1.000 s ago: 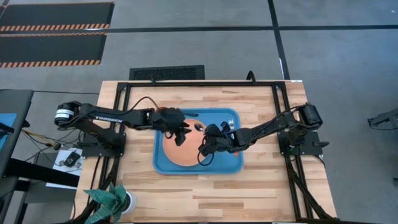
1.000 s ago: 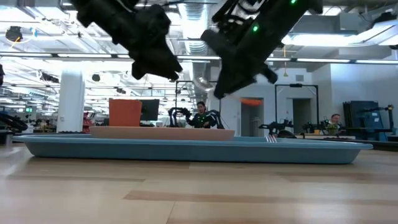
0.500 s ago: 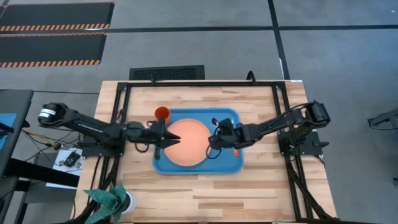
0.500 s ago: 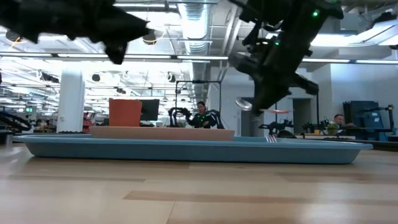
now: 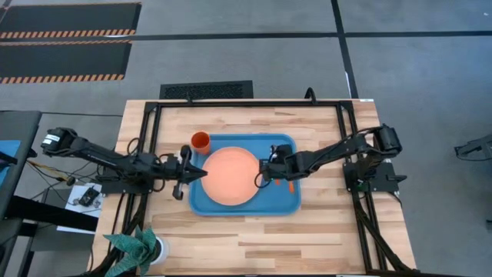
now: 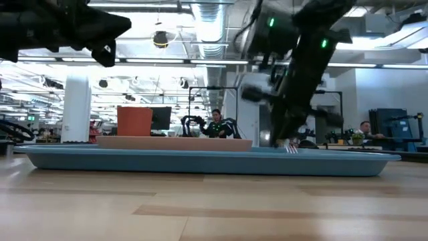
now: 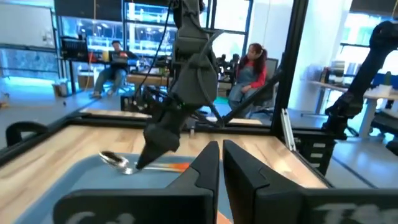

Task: Pick and place plate/cup/fork/spoon on tray
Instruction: Put the orange spoon on the blue serving tray

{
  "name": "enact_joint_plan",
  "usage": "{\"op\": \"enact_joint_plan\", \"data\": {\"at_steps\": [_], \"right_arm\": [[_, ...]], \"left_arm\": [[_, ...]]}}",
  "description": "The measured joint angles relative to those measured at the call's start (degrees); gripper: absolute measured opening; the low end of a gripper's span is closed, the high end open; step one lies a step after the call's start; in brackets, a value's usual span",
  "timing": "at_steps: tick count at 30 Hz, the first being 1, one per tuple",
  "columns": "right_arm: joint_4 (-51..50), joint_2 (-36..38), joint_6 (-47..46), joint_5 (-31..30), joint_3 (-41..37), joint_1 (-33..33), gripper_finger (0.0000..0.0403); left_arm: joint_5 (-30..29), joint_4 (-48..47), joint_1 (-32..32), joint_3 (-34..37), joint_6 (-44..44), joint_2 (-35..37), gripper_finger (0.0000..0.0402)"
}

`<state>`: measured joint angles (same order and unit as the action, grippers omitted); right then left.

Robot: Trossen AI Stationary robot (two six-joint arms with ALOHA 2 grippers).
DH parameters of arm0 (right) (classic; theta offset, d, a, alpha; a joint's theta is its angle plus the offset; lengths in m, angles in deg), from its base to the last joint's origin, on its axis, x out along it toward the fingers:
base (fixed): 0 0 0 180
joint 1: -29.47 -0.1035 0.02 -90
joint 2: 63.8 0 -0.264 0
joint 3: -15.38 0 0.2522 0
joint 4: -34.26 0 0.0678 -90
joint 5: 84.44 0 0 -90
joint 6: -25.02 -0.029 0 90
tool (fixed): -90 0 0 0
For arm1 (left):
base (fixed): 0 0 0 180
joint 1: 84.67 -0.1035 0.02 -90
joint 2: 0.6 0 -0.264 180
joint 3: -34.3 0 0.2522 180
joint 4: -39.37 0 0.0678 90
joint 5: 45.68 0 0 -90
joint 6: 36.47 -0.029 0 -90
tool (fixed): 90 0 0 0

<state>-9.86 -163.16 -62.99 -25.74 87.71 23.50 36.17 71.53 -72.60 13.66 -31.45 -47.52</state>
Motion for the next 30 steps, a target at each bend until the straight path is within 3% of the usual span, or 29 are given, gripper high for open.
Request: {"op": "enact_joint_plan", "data": {"at_steps": [8,24,30], "right_arm": [[4.7,-5.9,-3.8,3.3,0.1,0.5,0.0018],[2.3,-6.1,-7.1,5.5,0.0,0.0,0.0024],[2.0,-6.1,-6.7,5.8,0.0,0.0,0.0052]], "left_arm": [[0.6,-0.4,-0.8,1.6,-1.5,4.4,0.0000],[1.5,-2.5,-0.8,1.5,-1.9,4.6,0.0000],[1.5,-2.5,-0.8,1.5,-1.9,4.6,0.0000]]}}
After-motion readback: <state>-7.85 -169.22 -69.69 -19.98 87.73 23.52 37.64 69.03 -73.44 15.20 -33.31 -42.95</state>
